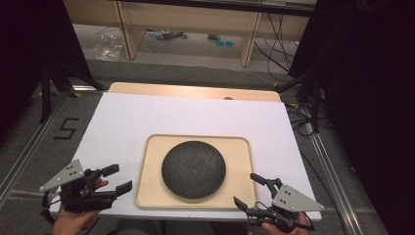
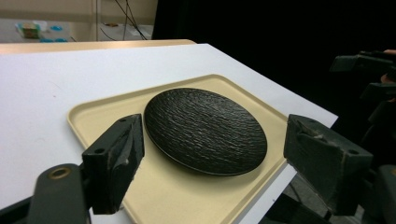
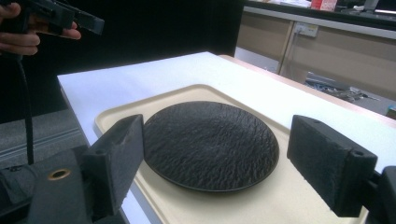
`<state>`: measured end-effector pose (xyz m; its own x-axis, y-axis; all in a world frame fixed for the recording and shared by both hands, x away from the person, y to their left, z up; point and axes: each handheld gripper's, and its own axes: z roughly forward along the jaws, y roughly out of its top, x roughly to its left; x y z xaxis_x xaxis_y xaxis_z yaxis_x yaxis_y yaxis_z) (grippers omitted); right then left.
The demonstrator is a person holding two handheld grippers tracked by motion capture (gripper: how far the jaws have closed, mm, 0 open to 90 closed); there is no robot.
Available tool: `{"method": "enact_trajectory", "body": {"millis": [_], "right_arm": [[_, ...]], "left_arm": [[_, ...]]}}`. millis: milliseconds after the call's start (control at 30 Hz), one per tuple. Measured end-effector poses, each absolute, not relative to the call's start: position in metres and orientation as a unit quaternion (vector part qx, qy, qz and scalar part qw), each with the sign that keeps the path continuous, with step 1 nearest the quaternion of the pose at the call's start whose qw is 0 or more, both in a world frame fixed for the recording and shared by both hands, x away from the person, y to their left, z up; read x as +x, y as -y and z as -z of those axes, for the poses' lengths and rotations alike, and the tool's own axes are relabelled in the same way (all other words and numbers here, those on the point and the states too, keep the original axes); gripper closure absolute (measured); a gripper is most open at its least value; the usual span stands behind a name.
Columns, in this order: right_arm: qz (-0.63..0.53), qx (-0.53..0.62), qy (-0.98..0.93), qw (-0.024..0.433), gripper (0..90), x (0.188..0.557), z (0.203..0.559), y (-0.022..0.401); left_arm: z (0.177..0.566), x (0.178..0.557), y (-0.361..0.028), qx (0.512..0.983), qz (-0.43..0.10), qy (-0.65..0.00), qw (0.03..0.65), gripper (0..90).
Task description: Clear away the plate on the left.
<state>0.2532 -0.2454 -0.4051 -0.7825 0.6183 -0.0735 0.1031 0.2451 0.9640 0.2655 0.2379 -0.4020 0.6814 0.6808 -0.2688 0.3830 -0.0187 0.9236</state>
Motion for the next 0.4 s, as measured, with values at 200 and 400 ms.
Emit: {"method": "enact_trajectory", "body": {"millis": [200,400], "right_arm": [[-0.557,0.241,-0.761,0.228,20.4,0.2525,0.4046,0.2455],[-0.561,0.242,-0.757,0.232,20.4,0.2519,0.4050,0.2446]], "left_arm": [[0.4024,0.2572,-0.2369,0.701,-0.153,-0.367,0.592,20.1],[0.4050,0.2586,-0.2344,0.706,-0.145,-0.363,0.590,19.7]]}}
